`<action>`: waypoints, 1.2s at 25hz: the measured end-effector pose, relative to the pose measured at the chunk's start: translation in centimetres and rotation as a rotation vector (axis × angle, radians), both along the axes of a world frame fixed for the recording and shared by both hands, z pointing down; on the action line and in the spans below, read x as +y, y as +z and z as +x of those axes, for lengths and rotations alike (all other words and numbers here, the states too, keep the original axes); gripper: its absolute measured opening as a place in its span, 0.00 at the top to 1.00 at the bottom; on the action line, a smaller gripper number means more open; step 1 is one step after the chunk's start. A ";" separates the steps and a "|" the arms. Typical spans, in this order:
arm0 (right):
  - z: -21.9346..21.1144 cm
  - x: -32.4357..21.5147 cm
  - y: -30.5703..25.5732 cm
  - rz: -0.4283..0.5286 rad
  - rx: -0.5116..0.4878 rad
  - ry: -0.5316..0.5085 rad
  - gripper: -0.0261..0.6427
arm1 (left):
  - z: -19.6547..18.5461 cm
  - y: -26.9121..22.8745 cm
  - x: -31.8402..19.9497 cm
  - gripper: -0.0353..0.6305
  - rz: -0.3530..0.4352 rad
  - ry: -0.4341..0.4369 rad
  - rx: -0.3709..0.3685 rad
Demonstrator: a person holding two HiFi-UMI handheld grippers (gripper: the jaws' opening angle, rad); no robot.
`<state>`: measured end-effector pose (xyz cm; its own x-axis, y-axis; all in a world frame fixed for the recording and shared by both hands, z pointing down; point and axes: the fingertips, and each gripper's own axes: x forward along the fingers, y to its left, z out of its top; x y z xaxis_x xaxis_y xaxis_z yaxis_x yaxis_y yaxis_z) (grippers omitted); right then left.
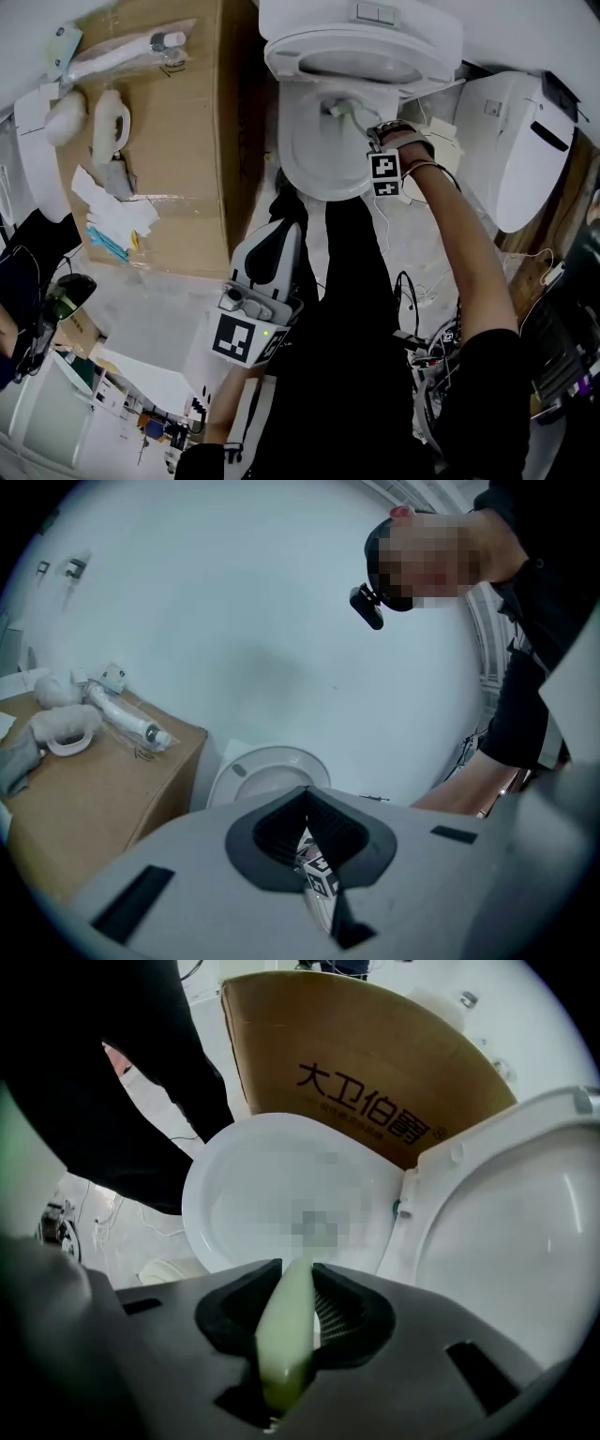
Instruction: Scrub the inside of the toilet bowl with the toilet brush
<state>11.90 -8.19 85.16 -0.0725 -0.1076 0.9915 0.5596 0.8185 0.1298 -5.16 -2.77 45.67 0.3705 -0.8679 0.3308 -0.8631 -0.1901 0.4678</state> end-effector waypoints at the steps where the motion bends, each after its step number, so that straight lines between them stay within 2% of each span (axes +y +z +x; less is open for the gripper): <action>1: -0.6 0.0 0.0 0.008 0.001 -0.035 0.79 | -0.1 0.0 0.0 0.94 -0.001 -0.006 0.001; 9: -6.1 0.7 -0.7 0.048 -0.016 -0.280 0.79 | -1.4 -0.2 1.0 0.94 -0.004 -0.041 0.006; 11: -6.5 0.4 -0.6 0.037 -0.013 -0.270 0.79 | -1.9 -0.2 1.0 0.94 -0.004 -0.050 0.005; 13: -6.2 -0.3 -0.1 0.016 0.007 -0.212 0.79 | -2.5 -0.1 1.0 0.94 -0.005 -0.065 0.004; 18: -3.0 -1.1 1.4 -0.052 0.079 0.054 0.79 | -3.6 -0.3 1.7 0.94 0.001 -0.079 0.007; 22: -2.4 -0.1 0.6 -0.074 0.071 0.266 0.79 | -4.1 -0.5 2.2 0.94 0.013 -0.047 0.013; 25: -2.7 0.8 -1.6 -0.113 0.008 0.532 0.79 | -4.0 -1.7 2.1 0.94 0.049 0.000 0.032; 30: -2.3 3.2 -8.1 -0.204 -0.184 1.081 0.79 | -4.0 -4.4 2.3 0.94 0.097 0.113 0.029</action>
<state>9.63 -4.96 77.08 -0.1871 -0.0390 0.9816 -0.4742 0.8787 -0.0554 -9.12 -0.45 41.23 0.4757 -0.8478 0.2346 -0.8200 -0.3308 0.4671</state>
